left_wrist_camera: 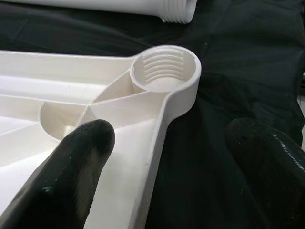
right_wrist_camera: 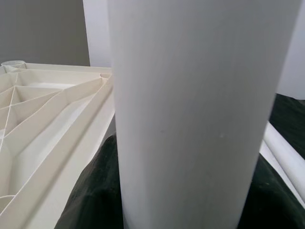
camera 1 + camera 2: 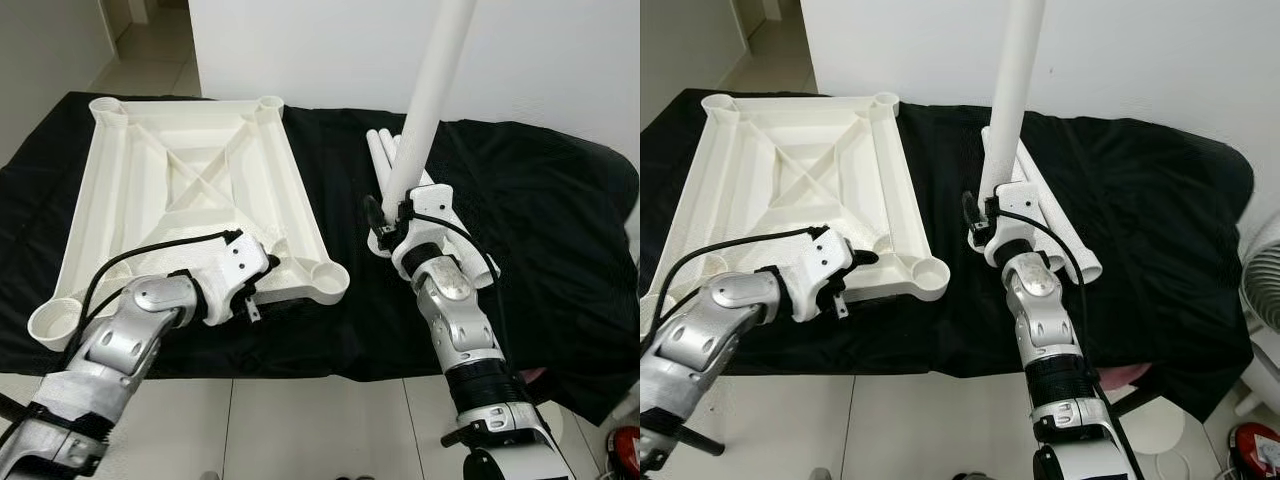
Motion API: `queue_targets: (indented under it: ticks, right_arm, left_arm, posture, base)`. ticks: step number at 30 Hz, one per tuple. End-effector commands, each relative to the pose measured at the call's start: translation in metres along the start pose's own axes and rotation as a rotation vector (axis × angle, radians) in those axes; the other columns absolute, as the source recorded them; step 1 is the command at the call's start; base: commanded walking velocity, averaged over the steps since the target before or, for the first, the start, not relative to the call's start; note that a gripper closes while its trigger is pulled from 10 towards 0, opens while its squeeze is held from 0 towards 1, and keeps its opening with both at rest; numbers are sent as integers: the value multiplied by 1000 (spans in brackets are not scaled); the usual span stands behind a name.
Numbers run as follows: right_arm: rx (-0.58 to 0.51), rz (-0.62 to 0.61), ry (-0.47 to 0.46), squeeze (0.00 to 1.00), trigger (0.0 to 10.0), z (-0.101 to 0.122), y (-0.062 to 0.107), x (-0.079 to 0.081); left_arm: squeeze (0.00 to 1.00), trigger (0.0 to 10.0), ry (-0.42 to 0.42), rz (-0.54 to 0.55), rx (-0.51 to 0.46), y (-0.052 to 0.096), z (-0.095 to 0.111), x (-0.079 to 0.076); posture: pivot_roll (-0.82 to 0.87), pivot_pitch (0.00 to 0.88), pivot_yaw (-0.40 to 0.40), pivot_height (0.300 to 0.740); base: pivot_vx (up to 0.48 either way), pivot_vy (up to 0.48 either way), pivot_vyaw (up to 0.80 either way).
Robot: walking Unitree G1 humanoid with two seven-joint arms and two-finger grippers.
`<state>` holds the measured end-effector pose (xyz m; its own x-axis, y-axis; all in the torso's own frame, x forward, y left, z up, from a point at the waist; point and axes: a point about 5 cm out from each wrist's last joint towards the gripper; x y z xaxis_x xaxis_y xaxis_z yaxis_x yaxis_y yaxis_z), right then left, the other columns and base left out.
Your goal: Building children table
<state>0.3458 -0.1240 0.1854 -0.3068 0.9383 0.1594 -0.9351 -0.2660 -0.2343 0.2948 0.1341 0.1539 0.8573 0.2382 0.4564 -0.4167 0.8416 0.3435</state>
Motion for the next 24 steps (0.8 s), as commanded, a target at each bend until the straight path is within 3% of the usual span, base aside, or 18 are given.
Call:
queue_targets:
  ticks: [1, 6, 8, 12, 16, 18, 24]
  right_arm:
    - [-3, 6, 4, 0, 10000, 1, 1, 0]
    - [-3, 9, 6, 0, 10000, 2, 0, 0]
    - [-1, 11, 9, 0, 10000, 2, -1, 0]
    - [0, 11, 11, 0, 10000, 2, -1, 0]
    - [3, 11, 16, 0, 10000, 2, -2, -1]
    - [3, 5, 21, 0, 10000, 3, -3, -1]
    - [8, -3, 13, 0, 10000, 1, -2, -1]
  left_arm:
    - [0, 10000, 8, -20, 30, -3, -4, -7]
    - [0, 10000, 39, 19, 84, -11, -10, -6]
    - [0, 10000, 75, 57, 144, -23, -16, -3]
    - [0, 10000, 85, 70, 168, -28, -17, -2]
    - [0, 10000, 128, 122, 208, -44, -19, 5]
    - [0, 10000, 136, 189, 215, -58, -14, 17]
    - [0, 10000, 129, 252, 172, -81, 6, 31]
  posture:
    - [54, 39, -56, 740]
    - [57, 40, -60, 740]
    - [61, 46, -67, 740]
    - [62, 49, -72, 740]
    - [60, 54, -75, 740]
    - [53, 58, -73, 740]
    - [38, 63, -66, 740]
  base:
    - [0, 0, 0]
    - [0, 0, 0]
    - [0, 0, 0]
    - [0, 0, 0]
    - [0, 0, 0]
    - [0, 0, 0]
    - [0, 0, 0]
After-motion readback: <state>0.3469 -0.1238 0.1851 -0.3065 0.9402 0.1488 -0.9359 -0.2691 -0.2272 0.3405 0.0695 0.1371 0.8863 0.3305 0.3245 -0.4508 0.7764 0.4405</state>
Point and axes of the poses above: a point about 5 cm out from each wrist's last joint towards the gripper, its own y axis pointing back from the gripper into the wrist, its own z axis along the axis of the wrist's last joint, x = y × z, and after that the axes turned 12 degrees about -y, right-handed
